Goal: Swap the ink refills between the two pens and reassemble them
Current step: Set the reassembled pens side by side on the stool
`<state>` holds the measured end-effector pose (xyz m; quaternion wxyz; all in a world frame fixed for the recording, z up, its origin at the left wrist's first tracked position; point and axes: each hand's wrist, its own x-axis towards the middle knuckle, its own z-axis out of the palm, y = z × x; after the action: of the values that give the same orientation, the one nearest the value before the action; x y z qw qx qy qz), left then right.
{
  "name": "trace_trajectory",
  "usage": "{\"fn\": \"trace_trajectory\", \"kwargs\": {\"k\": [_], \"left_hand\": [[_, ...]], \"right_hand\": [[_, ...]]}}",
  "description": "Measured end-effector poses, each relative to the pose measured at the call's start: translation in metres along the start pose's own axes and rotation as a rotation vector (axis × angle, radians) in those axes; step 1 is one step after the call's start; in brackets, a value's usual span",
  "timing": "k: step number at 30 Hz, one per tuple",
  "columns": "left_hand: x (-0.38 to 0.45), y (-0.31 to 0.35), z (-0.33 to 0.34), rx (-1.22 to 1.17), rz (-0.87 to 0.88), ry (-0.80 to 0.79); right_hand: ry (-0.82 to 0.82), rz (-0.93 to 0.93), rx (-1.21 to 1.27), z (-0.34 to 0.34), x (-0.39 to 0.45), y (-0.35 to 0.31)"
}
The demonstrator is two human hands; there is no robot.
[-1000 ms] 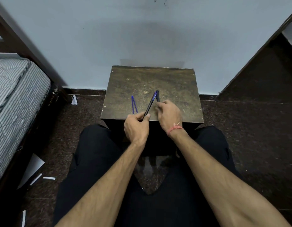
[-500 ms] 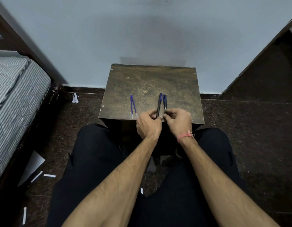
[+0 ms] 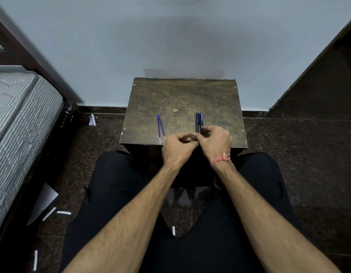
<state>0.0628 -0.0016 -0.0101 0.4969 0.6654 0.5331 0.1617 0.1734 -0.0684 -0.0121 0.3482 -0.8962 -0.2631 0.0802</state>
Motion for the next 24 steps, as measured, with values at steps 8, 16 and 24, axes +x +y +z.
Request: {"fn": "trace_trajectory", "kwargs": {"k": [8,16,24], "left_hand": [[0.042,-0.006,-0.065,-0.030,-0.190,0.462],[0.049,-0.007,-0.057,0.186,-0.087,0.347],[0.050,-0.007,-0.052,0.187,-0.053,0.334]], "right_hand": [[-0.007,-0.064,-0.190,0.002,0.008,-0.003],[0.019,-0.074,-0.187,0.001,0.008,0.000],[-0.018,-0.086,-0.117,0.000,0.006,0.006]]}}
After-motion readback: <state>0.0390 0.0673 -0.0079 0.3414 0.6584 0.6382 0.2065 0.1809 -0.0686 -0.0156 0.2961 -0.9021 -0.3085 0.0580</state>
